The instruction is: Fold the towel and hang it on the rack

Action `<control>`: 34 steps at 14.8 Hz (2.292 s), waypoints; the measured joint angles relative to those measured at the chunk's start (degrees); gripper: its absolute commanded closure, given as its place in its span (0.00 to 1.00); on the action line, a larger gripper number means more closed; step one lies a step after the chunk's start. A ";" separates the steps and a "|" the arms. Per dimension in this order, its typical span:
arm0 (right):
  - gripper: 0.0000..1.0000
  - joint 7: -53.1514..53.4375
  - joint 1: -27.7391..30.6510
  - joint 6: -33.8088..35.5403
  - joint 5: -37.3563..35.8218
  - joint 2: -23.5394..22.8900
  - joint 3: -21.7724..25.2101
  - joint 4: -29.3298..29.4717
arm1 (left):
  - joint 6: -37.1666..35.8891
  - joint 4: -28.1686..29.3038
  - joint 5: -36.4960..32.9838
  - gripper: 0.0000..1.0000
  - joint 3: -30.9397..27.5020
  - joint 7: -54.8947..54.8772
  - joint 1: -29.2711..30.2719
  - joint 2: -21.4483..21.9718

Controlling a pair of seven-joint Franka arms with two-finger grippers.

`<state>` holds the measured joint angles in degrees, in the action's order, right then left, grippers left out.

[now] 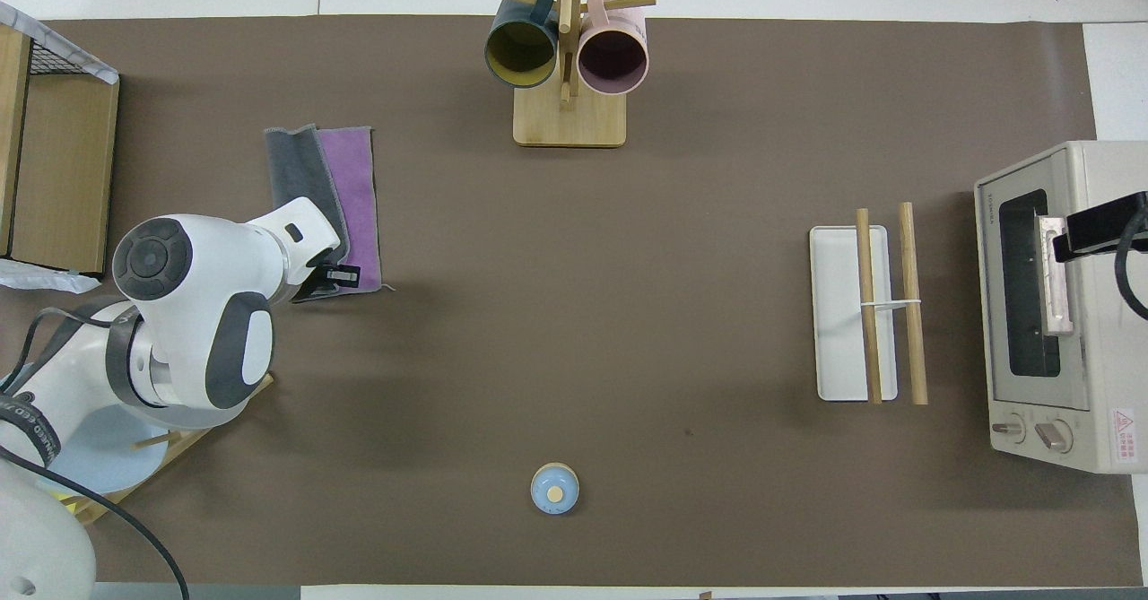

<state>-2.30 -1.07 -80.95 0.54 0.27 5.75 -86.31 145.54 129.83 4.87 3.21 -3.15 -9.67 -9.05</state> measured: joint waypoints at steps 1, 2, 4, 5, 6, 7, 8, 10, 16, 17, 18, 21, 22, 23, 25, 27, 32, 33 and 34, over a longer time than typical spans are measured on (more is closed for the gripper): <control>0.00 0.00 0.00 0.00 0.00 0.00 0.00 0.00 | -0.02 0.00 0.00 0.01 -0.09 0.00 0.05 0.00; 0.00 0.00 0.00 0.00 0.00 0.00 0.00 0.00 | -0.14 0.00 0.00 0.00 -0.08 0.02 0.03 0.01; 0.00 0.00 0.00 0.00 0.00 0.00 0.00 0.00 | -1.87 -0.57 0.00 0.00 -0.03 0.32 -0.01 0.06; 0.00 0.00 0.00 0.00 0.00 0.00 0.00 0.00 | -4.31 -1.76 0.00 0.00 -0.05 0.46 0.06 0.12; 0.00 0.00 0.00 0.00 0.00 0.00 0.00 0.00 | -7.97 -4.00 0.00 0.00 -0.11 0.54 0.23 0.15; 0.00 0.00 0.00 0.00 0.00 0.00 0.00 0.00 | -11.66 -6.77 0.00 0.00 -0.25 0.66 0.49 0.14; 0.00 0.00 0.00 0.00 0.00 0.00 0.00 0.00 | -14.49 -9.44 0.00 0.00 -0.34 0.76 1.09 0.08; 0.00 0.00 0.00 0.00 0.00 0.00 0.00 0.00 | -16.98 -12.79 0.00 0.00 -0.42 0.77 3.43 -0.19; 0.00 0.00 0.00 0.00 0.00 0.00 0.00 0.00 | -13.65 -13.44 4.25 0.00 -0.42 -2.03 7.58 -5.10; 0.00 0.00 0.00 0.00 0.00 0.00 0.00 0.00 | -13.20 -13.48 4.99 0.00 -0.42 -3.10 7.93 -6.08; 0.00 0.00 0.00 0.00 0.00 0.00 0.00 0.00 | -12.91 -13.53 5.58 0.01 -0.43 -3.88 8.24 -6.74; 0.00 0.00 0.00 0.00 0.00 0.00 0.00 0.00 | -12.78 -13.63 6.68 0.08 -0.41 -4.45 8.60 -7.31; 0.00 0.00 0.00 0.00 0.00 0.00 0.00 0.00 | -12.78 -13.63 7.01 0.10 -0.40 -4.48 8.60 -7.39; 0.00 0.00 0.00 0.00 0.00 0.00 0.00 0.00 | -12.77 -13.63 7.36 0.14 -0.39 -4.51 8.60 -7.48; 0.00 0.00 0.00 0.00 0.00 0.00 0.00 0.00 | -12.60 -13.63 7.91 0.16 -0.39 -4.55 8.60 -7.77; 0.00 0.00 0.00 0.00 0.00 0.00 0.00 0.00 | -12.24 -13.63 8.01 0.22 -0.39 -4.56 8.60 -8.17; 0.00 0.00 0.00 0.00 0.00 0.00 0.00 0.00 | -11.29 -13.65 8.69 0.93 -0.44 -4.57 8.64 -8.47; 0.00 0.00 0.00 0.00 0.00 0.00 0.00 0.00 | -11.26 -13.66 8.69 1.00 -0.49 -4.57 8.70 -8.47; 0.00 0.00 0.00 0.00 0.00 0.00 0.00 0.00 | -11.26 -13.66 8.69 1.00 -0.51 -4.57 8.77 -8.48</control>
<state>-2.30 -1.07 -80.94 0.54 0.27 5.75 -86.31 134.28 116.17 13.57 2.70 -7.73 -0.90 -17.53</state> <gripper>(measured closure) 0.000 0.648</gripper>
